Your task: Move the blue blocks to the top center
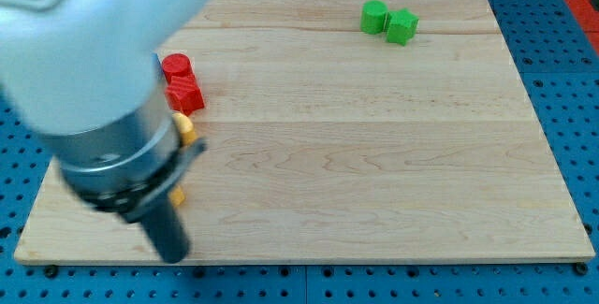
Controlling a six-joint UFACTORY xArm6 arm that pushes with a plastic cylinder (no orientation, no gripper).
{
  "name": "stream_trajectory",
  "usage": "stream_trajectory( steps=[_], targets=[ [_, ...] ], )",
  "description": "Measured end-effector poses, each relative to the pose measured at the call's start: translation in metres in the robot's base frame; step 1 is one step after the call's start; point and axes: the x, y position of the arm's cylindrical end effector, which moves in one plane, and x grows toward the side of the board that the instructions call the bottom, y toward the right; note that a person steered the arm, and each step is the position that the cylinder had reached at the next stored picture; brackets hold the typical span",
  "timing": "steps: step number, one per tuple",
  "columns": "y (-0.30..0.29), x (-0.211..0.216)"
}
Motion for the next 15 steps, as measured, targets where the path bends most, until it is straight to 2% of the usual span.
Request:
stream_trajectory(
  steps=[1,2,4,7,8,10,13,14,15],
  targets=[
    [-0.077,-0.035],
    [-0.075,-0.103],
    [-0.088,-0.188],
    [-0.097,-0.287],
    [-0.089,-0.305],
    [-0.115,-0.284],
    [0.042,-0.305],
    [0.093,-0.299],
    [0.049,-0.308]
  ],
)
